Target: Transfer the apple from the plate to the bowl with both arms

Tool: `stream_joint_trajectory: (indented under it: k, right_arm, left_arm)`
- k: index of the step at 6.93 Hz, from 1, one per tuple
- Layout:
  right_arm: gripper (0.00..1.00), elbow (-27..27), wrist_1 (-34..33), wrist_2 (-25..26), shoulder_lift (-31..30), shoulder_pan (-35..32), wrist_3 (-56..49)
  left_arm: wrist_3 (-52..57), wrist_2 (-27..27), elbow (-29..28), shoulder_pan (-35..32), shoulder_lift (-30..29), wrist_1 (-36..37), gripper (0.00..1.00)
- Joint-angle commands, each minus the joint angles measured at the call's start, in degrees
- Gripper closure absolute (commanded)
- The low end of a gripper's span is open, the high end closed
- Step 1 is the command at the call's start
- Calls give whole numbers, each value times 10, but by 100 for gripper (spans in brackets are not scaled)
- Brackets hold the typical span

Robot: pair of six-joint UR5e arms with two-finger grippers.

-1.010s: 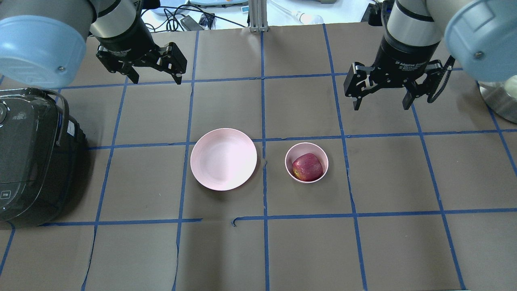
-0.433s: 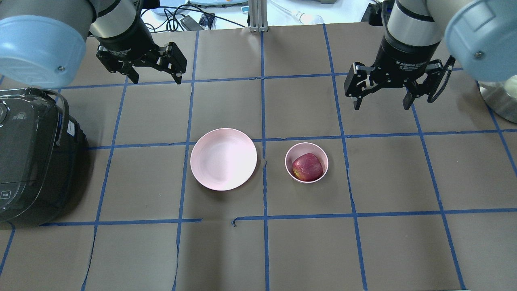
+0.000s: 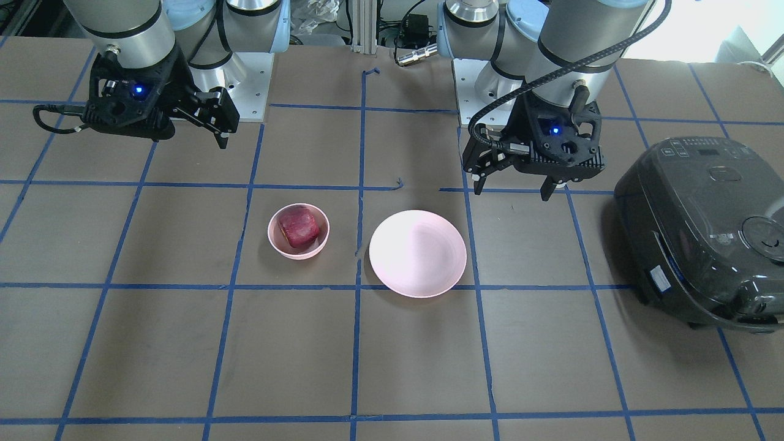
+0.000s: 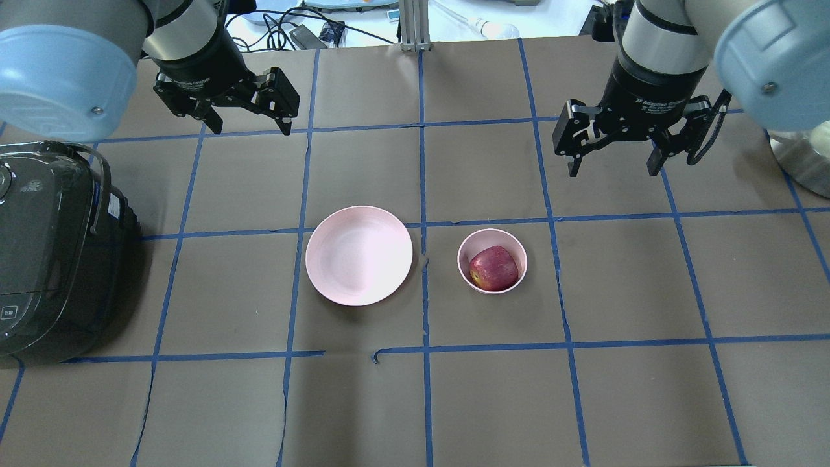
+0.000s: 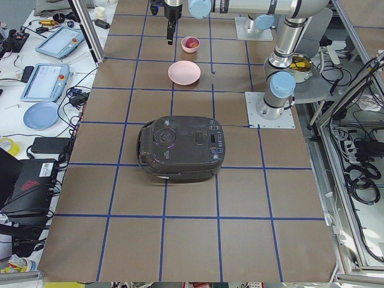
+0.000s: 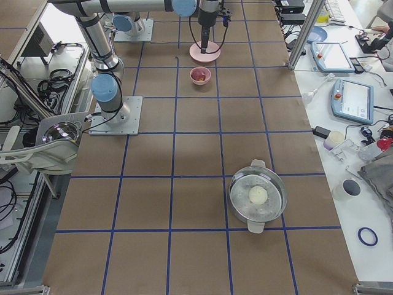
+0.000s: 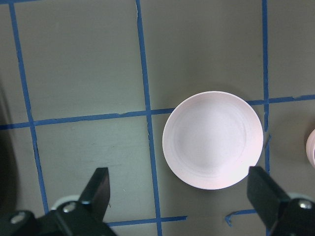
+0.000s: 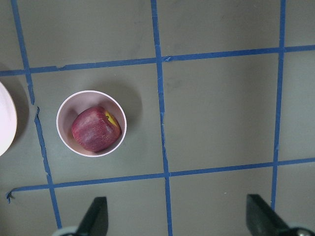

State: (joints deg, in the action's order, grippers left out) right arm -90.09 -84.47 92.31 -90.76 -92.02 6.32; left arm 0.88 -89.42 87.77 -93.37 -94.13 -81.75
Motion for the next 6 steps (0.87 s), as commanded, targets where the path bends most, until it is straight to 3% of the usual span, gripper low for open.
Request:
stream_joint_trajectory:
  k: [1, 6]
  right_arm:
    - [0, -1, 0, 1, -1, -1, 0]
    - [0, -1, 0, 3, -1, -1, 0]
  left_arm:
    - [0, -1, 0, 0, 2, -1, 0]
    - [-11, 3, -1, 0, 3, 0, 0]
